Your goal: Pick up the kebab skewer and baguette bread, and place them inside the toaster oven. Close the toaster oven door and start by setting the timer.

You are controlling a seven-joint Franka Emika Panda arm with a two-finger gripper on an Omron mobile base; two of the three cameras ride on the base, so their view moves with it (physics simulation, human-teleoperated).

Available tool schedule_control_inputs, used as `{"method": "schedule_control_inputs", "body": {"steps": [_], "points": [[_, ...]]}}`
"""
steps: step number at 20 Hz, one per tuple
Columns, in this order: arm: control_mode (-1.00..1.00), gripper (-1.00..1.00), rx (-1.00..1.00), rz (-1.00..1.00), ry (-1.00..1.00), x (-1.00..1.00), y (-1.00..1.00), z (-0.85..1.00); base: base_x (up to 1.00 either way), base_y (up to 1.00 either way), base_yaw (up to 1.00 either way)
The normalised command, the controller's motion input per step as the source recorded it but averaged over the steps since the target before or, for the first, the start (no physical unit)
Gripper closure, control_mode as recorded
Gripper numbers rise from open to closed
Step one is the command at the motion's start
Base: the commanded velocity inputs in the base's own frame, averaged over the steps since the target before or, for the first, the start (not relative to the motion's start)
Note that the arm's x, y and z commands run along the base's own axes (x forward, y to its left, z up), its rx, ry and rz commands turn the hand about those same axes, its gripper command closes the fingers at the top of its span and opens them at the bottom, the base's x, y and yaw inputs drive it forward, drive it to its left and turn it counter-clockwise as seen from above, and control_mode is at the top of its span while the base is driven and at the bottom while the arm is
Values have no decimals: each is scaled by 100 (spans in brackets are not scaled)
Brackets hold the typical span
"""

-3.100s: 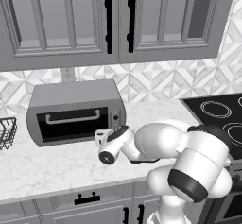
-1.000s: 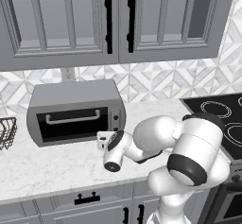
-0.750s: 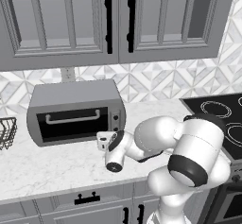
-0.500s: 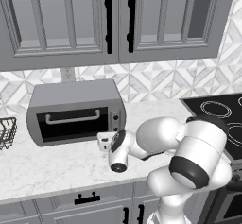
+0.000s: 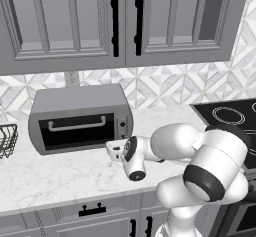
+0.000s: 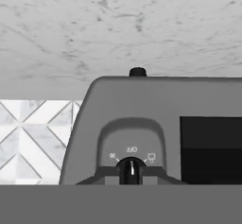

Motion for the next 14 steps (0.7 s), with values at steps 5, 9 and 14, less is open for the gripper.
{"method": "schedule_control_inputs", "body": {"steps": [5,9,14], "points": [[-100,100,9,3,0,28,-1,10,0,0,0],[-100,100,15,0,0,27,0,1,0,0,0],[-100,100,21,0,0,25,-1,0,0,0,0]]}}
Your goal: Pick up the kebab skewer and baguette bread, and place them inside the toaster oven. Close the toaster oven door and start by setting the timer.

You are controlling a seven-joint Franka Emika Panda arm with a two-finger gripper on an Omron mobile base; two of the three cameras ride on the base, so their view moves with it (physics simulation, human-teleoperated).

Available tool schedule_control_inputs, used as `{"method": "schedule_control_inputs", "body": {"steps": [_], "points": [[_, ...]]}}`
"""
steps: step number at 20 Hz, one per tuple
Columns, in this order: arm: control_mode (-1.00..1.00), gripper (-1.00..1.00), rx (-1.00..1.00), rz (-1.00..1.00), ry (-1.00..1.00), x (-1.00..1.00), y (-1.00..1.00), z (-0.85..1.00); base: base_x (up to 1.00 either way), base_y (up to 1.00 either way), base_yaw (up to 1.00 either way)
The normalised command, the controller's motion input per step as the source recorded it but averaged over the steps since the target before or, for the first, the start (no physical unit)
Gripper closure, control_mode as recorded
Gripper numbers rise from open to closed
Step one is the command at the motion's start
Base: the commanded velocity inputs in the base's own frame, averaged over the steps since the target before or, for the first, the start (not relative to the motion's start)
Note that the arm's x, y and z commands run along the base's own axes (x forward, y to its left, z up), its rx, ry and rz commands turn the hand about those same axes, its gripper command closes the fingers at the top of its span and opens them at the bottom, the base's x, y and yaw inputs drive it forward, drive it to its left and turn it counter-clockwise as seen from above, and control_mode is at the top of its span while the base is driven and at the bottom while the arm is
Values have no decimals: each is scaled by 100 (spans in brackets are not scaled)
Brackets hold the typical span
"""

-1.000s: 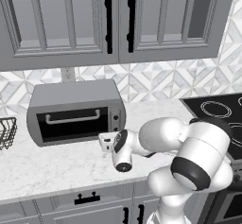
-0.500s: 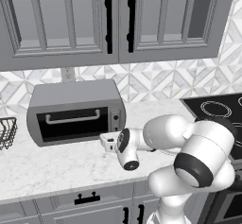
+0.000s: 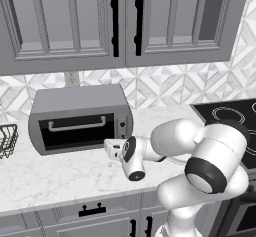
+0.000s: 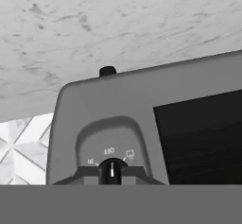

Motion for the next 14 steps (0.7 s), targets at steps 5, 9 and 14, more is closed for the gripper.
{"method": "schedule_control_inputs", "body": {"steps": [5,9,14], "points": [[-100,100,27,0,0,26,0,2,0,0,0],[-100,100,32,0,0,32,0,1,0,0,0],[-100,100,34,0,0,39,0,7,0,0,0]]}}
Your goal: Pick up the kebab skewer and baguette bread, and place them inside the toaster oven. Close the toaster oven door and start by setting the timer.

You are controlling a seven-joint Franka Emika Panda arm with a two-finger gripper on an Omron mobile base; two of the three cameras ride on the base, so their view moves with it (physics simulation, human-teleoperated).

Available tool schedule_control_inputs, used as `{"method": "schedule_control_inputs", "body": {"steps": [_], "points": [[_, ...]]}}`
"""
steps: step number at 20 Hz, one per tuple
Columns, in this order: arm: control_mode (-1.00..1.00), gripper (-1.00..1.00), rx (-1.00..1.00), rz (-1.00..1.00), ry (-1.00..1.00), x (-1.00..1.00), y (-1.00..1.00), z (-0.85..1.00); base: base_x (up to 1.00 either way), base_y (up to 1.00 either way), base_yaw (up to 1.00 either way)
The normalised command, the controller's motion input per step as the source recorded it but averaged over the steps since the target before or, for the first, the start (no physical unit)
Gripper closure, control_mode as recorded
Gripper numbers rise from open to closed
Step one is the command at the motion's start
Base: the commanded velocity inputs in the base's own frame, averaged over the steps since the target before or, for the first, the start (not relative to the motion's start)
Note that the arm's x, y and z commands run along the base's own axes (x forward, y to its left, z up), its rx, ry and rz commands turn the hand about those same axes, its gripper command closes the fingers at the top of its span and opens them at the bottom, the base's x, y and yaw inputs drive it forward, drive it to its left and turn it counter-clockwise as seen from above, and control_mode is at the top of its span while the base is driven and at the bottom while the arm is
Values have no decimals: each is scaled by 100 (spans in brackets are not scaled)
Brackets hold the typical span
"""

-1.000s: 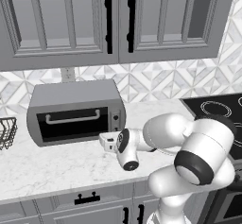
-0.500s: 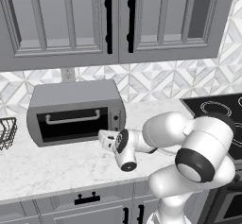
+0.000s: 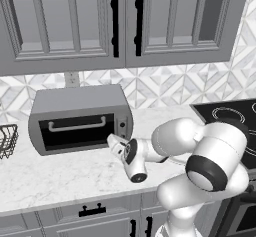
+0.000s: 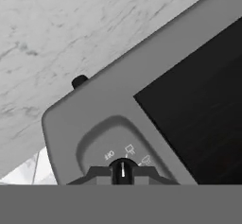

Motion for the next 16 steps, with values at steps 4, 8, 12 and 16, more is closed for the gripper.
{"method": "schedule_control_inputs", "body": {"steps": [4,8,12,16], "points": [[-100,100,34,0,0,45,0,20,0,0,0],[-100,100,34,-1,0,53,0,29,0,0,0],[-100,100,33,-4,0,54,1,39,0,0,0],[-100,100,32,-7,0,46,0,46,0,0,0]]}}
